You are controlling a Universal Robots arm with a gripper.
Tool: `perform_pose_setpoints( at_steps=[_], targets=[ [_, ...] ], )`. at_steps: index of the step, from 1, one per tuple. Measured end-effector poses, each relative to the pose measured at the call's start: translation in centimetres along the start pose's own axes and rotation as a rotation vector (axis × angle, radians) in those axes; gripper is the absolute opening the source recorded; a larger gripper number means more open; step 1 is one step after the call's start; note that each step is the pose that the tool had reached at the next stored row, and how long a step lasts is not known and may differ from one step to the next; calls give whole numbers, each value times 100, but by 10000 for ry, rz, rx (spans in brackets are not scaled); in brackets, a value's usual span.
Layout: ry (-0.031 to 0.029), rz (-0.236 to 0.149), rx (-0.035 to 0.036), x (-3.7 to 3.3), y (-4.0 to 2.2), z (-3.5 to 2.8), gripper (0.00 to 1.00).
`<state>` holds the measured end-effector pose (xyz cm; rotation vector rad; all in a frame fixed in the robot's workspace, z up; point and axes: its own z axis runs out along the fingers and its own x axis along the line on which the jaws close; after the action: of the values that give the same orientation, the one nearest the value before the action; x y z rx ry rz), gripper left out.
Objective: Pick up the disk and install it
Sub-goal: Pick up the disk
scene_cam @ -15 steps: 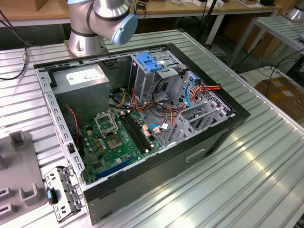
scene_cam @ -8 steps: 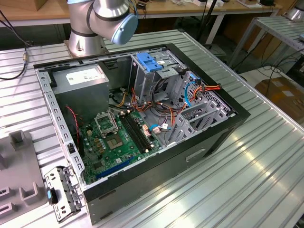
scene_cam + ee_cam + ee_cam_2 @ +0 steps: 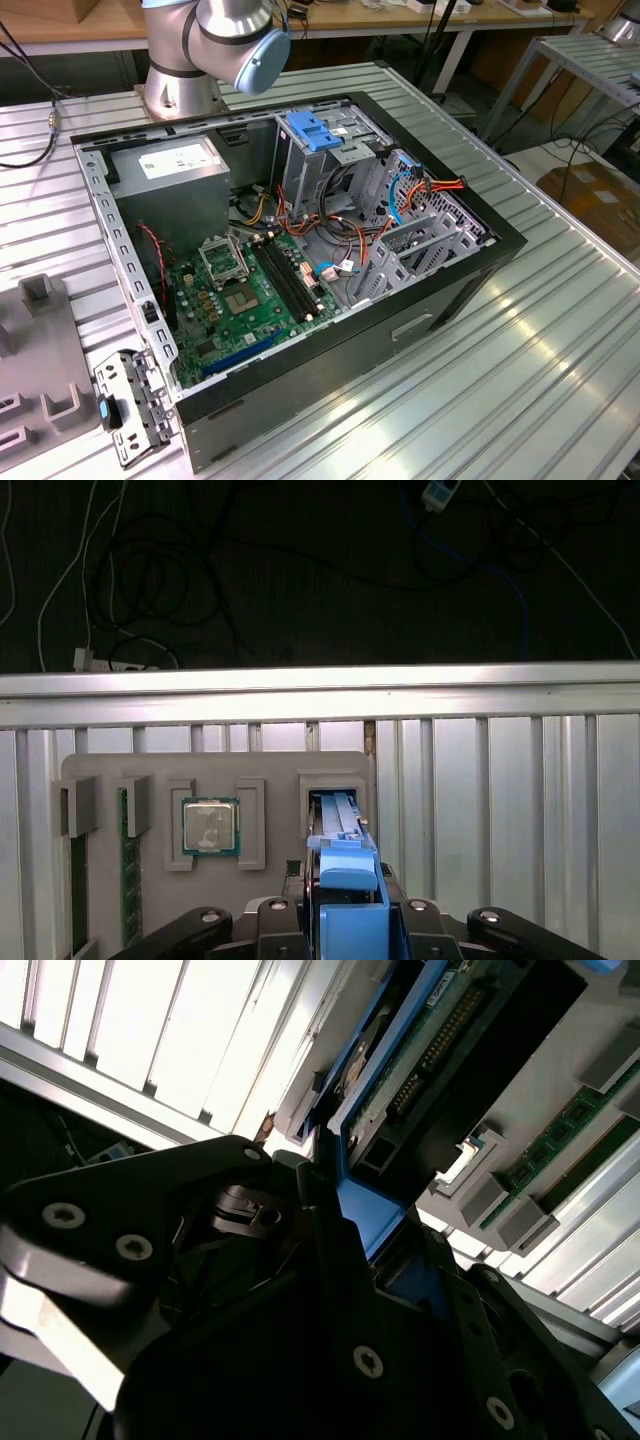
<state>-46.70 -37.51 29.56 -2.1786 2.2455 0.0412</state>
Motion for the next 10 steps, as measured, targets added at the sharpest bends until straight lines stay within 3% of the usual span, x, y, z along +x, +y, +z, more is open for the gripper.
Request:
perform_pose_setpoints(
  at_steps=[5,10],
  targets=[
    [1,0,-1,0,0,-19,37],
    [0,0,0,-2,1,-90,37]
  ],
)
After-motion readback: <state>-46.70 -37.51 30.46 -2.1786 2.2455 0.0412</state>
